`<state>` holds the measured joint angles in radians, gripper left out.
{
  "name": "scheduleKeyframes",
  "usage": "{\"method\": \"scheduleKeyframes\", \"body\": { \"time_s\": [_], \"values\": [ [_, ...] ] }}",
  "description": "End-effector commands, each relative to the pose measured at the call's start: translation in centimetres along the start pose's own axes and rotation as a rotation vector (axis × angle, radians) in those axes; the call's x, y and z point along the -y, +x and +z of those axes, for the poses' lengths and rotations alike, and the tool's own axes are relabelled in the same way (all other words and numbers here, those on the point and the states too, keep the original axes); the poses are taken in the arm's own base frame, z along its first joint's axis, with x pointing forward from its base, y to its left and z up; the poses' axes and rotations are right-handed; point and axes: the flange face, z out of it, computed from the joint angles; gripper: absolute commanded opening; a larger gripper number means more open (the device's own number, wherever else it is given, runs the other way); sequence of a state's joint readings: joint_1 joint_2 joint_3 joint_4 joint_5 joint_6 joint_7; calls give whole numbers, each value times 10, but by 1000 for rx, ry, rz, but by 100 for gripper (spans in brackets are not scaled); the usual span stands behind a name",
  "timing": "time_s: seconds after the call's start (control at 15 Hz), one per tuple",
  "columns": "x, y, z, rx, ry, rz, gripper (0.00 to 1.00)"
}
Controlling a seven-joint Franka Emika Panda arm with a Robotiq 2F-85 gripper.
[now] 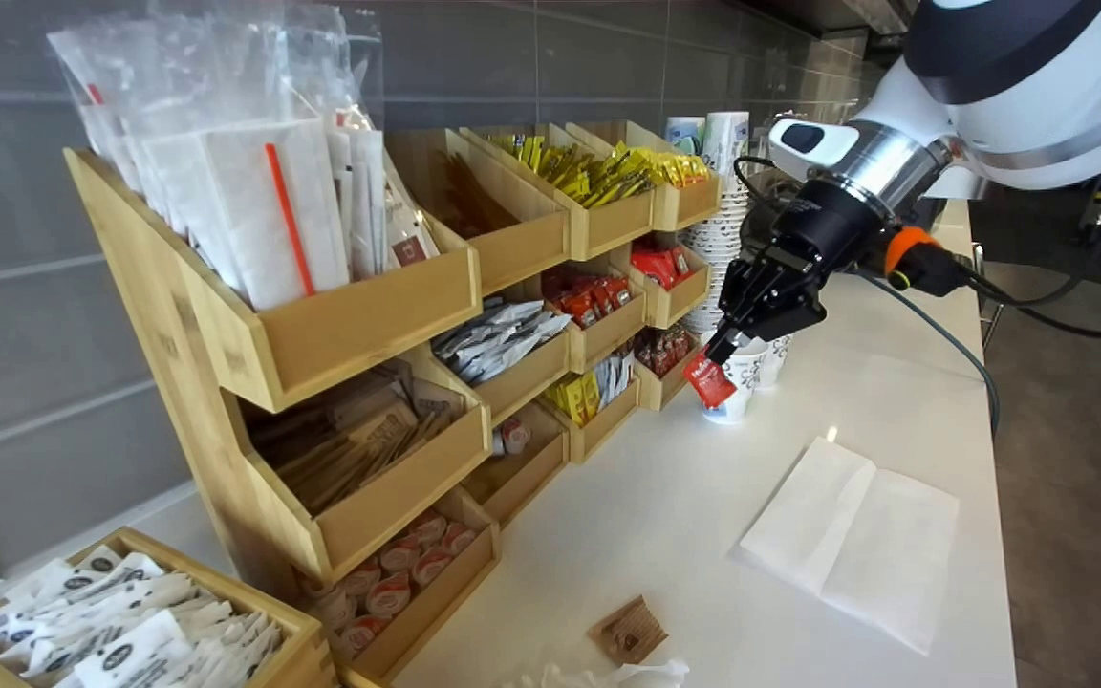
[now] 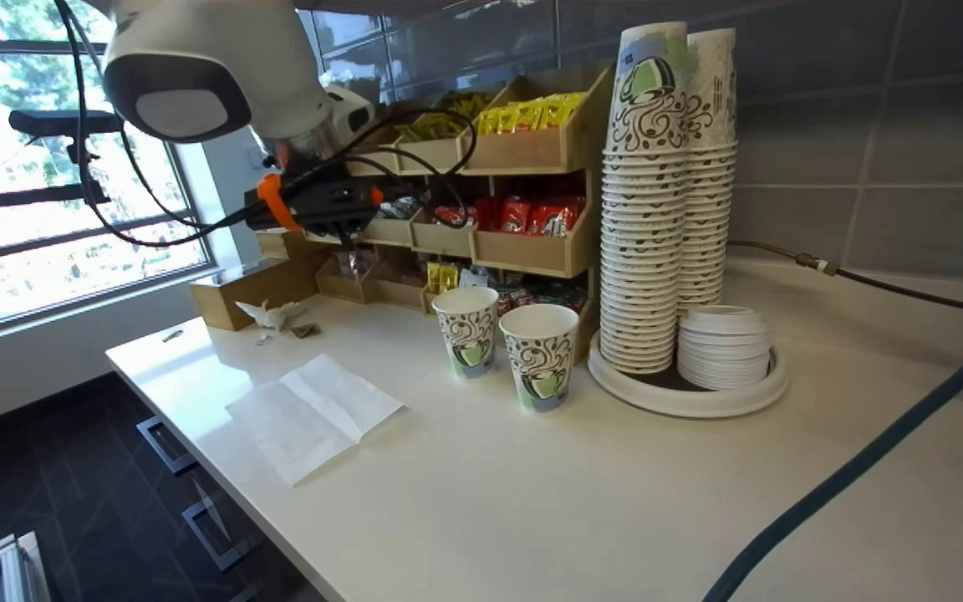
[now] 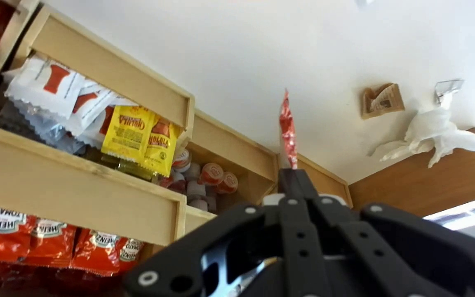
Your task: Take an object and put it on the counter
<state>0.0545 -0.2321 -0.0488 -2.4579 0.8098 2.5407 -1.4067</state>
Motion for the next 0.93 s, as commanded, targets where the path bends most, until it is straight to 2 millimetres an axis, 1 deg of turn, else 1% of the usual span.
{"method": "scheduleKeyframes", "body": {
  "time_s": [0.0, 0.33, 0.67, 0.87],
  "values": [
    [2, 2, 1, 83, 16, 127, 0],
    [2, 1, 19, 196, 2, 276, 0],
    [4, -7, 41, 294, 20, 390, 0],
    [6, -11, 50, 351, 44, 442, 0]
  ]
}}
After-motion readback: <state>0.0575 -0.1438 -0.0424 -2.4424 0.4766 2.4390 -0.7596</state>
